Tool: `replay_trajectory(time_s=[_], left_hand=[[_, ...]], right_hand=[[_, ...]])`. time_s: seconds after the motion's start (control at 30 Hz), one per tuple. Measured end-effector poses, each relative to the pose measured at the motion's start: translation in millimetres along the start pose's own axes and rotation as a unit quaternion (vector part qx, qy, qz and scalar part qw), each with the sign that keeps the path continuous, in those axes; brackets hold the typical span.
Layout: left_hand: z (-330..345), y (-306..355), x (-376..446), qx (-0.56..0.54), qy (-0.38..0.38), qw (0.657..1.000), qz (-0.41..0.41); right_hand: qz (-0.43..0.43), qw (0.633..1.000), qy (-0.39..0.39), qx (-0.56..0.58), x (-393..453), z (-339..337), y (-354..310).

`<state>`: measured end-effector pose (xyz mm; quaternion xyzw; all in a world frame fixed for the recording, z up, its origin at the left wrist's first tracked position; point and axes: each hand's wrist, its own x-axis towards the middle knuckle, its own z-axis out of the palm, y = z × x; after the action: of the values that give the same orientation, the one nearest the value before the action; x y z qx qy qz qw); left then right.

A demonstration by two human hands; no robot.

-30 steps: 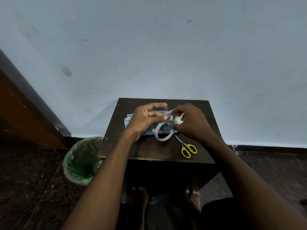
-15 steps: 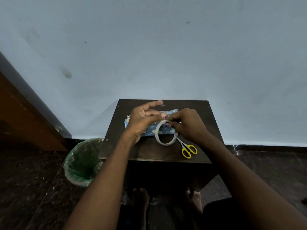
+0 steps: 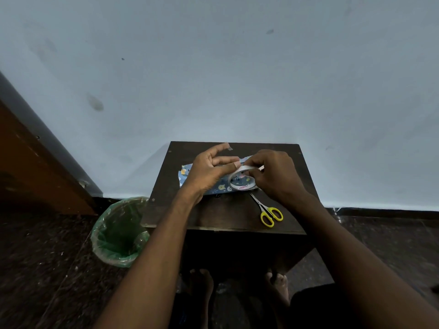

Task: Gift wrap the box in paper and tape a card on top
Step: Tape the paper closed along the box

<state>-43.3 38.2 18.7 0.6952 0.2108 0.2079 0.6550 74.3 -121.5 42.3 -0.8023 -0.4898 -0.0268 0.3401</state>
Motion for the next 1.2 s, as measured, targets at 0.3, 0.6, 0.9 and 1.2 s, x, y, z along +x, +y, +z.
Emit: replay_trajectory(time_s=[0.3,0.6,0.9,1.2], left_hand=[[-5,-5,3,0.023,0.028,0.999,0.001],[-8,-7,2,0.050,0.009,0.999,0.002],[-27,-14,4,0.161,-0.010,0.986,0.041],[-27,-10,-1,0.331,0.015,0.940,0.084]], right_hand=[[0.114,0.988,-0.085,-0.054,5,-22,30],[0.103,0.968,-0.138,-0.183,4,2,36],[-0.062,0.997,-0.033,0.019,15,33,4],[-0.078,0.991,-0.093,-0.051,17,44,7]])
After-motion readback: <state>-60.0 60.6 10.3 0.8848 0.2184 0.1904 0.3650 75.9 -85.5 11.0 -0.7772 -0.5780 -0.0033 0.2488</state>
